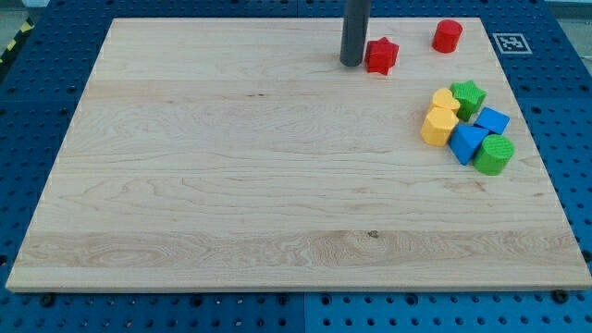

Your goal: Move the yellow heart and green star towards center

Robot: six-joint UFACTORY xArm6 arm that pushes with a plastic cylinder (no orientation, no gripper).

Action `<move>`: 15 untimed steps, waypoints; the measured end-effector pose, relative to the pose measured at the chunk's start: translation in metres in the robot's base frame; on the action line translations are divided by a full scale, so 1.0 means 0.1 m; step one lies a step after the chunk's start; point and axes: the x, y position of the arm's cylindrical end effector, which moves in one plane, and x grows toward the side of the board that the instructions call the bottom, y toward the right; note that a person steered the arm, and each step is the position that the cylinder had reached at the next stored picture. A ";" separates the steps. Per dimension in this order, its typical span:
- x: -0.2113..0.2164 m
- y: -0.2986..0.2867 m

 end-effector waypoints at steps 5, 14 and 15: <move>0.70 0.79; 1.02 2.51; 1.02 2.46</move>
